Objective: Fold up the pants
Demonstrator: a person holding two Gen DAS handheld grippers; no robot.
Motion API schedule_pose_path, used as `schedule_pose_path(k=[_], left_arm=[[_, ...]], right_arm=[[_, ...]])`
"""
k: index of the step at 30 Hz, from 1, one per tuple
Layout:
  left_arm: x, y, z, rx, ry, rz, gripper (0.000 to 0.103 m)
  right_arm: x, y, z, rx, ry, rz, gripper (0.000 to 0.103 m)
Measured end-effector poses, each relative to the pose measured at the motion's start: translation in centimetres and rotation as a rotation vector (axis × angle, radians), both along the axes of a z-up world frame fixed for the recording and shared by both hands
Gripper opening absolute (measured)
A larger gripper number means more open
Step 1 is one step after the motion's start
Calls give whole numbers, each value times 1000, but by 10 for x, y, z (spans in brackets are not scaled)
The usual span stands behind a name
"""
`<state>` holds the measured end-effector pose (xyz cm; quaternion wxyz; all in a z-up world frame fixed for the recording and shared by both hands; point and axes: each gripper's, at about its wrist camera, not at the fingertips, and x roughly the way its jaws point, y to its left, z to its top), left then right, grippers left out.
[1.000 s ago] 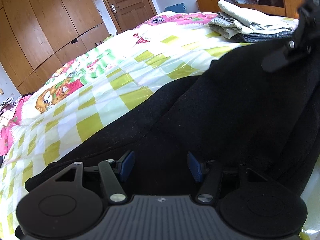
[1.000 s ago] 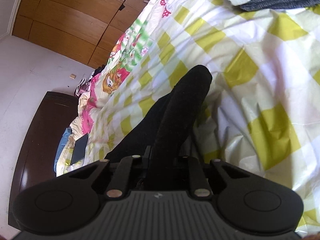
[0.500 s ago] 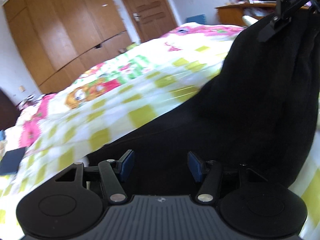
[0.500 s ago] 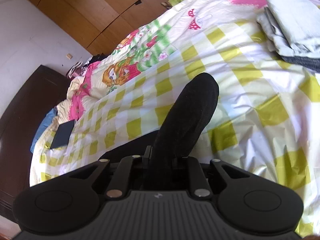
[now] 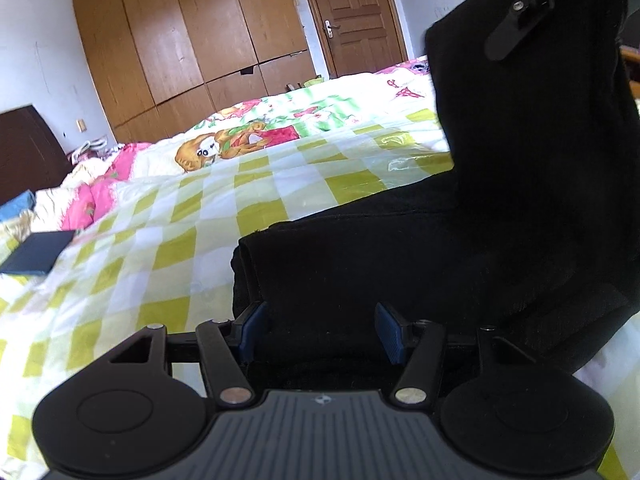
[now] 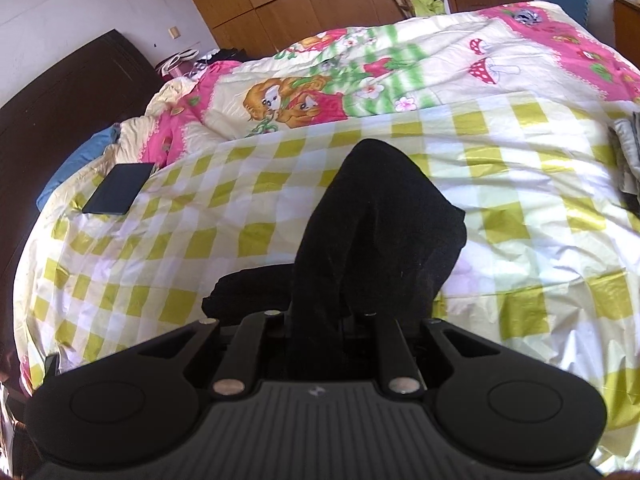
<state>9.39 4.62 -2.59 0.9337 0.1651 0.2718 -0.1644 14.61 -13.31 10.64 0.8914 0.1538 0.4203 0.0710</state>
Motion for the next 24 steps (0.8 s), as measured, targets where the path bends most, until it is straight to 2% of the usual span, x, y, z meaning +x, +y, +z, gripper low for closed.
schedule_pose_path(k=[9,18,24], left_arm=[[5,19,-7,-111,30,-8,70],[6,31,-10,-174,54,-2,70],[4,31,-14,-165,50,-8,70]], right_arm=[[29,83,-24,-114,76,90,16],[35,125,-31,-171,104,127,16],[38,147,-35,-215,117,157,16]])
